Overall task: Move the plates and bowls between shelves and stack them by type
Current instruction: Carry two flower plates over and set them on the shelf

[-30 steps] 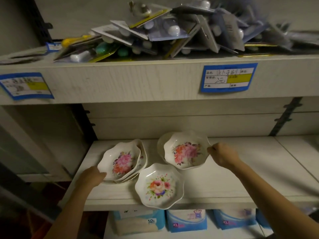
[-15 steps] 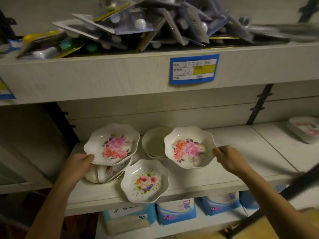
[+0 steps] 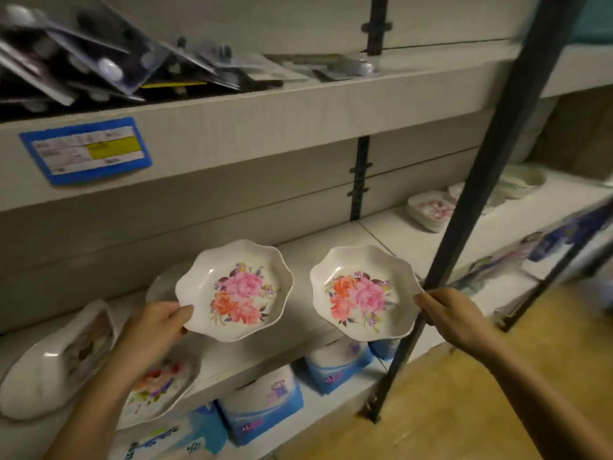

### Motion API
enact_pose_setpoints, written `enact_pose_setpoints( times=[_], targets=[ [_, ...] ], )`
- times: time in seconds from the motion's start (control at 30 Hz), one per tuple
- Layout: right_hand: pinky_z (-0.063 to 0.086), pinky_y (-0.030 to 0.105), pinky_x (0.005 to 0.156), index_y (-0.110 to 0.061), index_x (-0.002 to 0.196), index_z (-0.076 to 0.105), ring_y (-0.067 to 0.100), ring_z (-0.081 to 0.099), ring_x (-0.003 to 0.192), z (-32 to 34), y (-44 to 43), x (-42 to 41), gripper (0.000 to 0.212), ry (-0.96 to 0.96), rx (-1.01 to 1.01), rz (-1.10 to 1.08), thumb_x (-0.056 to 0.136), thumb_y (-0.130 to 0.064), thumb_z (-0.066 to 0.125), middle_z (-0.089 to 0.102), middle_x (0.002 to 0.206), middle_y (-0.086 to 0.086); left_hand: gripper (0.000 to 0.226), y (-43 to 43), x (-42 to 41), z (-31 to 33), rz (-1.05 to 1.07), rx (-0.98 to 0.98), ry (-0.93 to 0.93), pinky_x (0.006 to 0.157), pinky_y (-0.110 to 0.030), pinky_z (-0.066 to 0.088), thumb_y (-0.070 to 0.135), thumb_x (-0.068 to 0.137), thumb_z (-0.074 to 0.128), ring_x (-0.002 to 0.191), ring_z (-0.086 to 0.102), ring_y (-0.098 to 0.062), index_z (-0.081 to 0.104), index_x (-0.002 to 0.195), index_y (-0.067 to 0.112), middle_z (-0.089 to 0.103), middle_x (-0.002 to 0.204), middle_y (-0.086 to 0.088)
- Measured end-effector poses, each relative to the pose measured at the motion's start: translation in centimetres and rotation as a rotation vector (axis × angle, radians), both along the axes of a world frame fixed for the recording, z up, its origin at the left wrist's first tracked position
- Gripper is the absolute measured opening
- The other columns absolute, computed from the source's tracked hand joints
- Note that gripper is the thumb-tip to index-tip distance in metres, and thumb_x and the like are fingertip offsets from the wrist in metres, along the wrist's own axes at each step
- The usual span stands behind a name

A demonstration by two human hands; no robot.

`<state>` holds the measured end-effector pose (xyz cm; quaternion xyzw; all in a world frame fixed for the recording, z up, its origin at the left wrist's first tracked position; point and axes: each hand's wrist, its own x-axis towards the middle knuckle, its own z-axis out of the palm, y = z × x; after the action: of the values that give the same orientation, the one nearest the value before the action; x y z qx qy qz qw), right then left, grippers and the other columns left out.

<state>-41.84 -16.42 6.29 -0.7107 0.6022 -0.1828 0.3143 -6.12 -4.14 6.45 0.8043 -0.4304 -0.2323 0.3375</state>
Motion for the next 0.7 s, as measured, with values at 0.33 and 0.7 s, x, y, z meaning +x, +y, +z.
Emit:
enact_pose_setpoints(
  times=[0.33,0.7],
  targets=[
    [0.033,0.033,0.055,-0.017,0.048,0.042,0.016,0.041,0.047,-1.3,-1.2,-17.2,0.045,0.045,-0.02,-0.072,0.093,-0.022,0.046,0.045,0.046,-0.002,0.037,-4.9,-17.1,-0.6,-0.167,0.03,-0.058,0.055,-0.027,0.031,0.019,0.09,0.052,0.054,0.046,-0.019,0.064,0.067,-0.008,0.052,0.054,-0.005],
    [0.028,0.031,0.052,-0.014,0.049,0.044,0.015,0.035,0.045,-1.9,-4.2,-33.1,0.044,-0.004,-0.001,-0.215,0.092,-0.022,0.047,0.04,0.044,-0.003,0.044,-10.5,-31.8,-1.9,-0.232,0.052,-0.061,0.05,-0.028,0.03,0.016,0.089,0.054,0.042,0.039,-0.016,0.047,0.045,0.014,0.042,0.037,0.004]
  ],
)
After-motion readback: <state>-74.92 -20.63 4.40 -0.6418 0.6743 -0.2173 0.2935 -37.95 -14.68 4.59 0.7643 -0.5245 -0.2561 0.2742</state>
